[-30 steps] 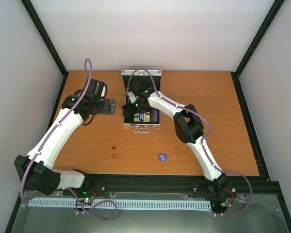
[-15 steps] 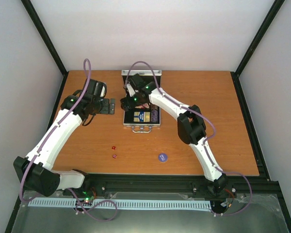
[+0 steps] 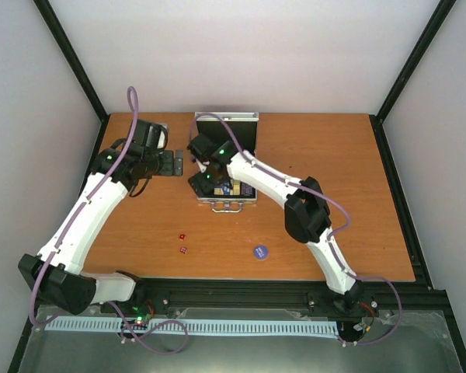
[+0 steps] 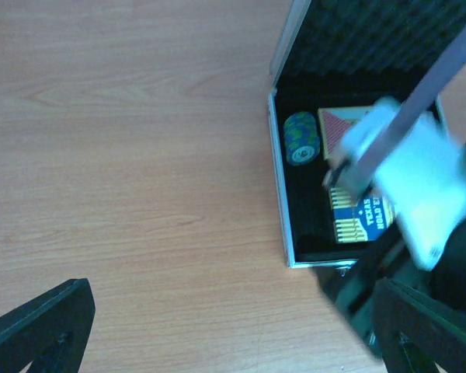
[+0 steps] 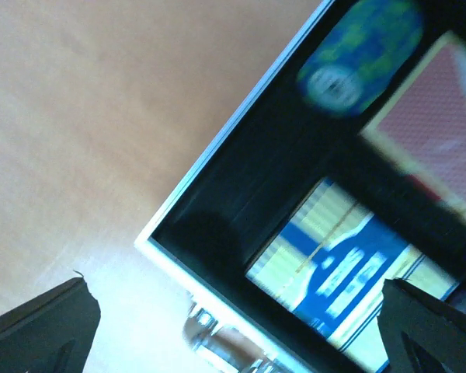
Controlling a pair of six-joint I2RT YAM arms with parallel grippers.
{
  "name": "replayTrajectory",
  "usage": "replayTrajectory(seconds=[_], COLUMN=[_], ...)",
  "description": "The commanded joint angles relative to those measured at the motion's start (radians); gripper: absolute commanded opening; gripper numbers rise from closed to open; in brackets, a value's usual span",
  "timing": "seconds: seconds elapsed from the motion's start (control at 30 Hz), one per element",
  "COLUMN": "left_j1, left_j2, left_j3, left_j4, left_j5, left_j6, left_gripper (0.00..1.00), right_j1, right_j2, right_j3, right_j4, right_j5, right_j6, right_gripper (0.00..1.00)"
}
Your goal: Pack up texas hold em set
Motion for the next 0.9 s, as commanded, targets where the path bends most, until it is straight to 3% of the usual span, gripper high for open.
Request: replayTrajectory(seconds=[0.0, 0.37, 0.63, 0.87], left_j1=[-0.004, -0.004, -0.004, -0.004], left_j2=[-0.022, -0.148, -0.24, -0.293], left_j3=[0.097, 0.186, 0.201, 0.239], left_j4=[-0.032, -0.116, -0.16, -0.156], left_j5=[0.008, -0.068, -0.18, -0.126], left_j6=[-0.014, -0.055, -0.085, -0.091], left_gripper=[1.0, 1.0, 1.0, 1.0], right_j1=[0.082, 0.285, 0.39, 0.439], right_j2=[-0.096, -0.161, -0.087, -0.013], right_j3=[-0.057, -0.221, -0.162, -0.089], right_j4=[-0.118, -0.112, -0.107, -0.124], right_j5=[0.067, -0.01, -0.039, -0.054], right_j6=[0.036, 0.179, 0.262, 0.296], right_gripper=[1.0, 0.93, 0.9, 0.82])
